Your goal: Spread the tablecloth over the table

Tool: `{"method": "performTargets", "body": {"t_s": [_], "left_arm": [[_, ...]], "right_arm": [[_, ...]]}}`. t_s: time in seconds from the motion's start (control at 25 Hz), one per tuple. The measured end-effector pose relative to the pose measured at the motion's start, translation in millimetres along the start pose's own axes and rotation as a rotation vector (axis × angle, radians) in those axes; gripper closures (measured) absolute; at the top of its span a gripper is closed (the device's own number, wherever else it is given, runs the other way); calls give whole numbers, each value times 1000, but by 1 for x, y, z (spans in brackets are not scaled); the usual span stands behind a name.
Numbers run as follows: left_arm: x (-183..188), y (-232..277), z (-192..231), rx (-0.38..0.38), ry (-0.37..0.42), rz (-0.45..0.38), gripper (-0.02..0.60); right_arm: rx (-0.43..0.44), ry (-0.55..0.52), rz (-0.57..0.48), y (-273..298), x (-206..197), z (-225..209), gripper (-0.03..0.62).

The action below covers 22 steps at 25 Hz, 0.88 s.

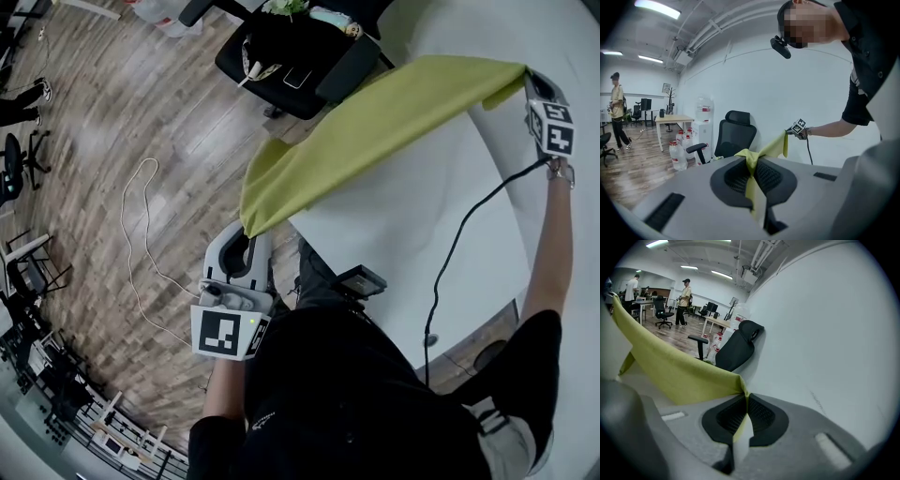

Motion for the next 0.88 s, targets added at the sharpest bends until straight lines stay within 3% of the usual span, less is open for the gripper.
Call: {"method": "performTargets", "body": {"t_s": [0.28, 0.4, 0.52, 0.88], "left_arm": [[-17, -30, -15, -40, 24, 18, 574], [-17, -46, -25, -68, -16, 23, 574], [-19, -58, -29, -80, -7, 27, 574], [-23, -89, -43, -155, 9, 0, 574]], "right_arm": [[-6, 7, -1, -21, -10, 14, 585], [-13, 4, 3, -33, -11, 17, 585], [-31, 1, 8, -44, -14, 20, 585], [-73, 15, 25, -81, -37, 29, 585]]}}
Point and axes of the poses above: the fingertips, and each gripper's own axes: y forward along the fingers, z to its left, x out of its top, the point moved 2 cm from there along -y, backward along the fingers, and after that the axes turned 7 degrees about z, right-handed, at the moved point
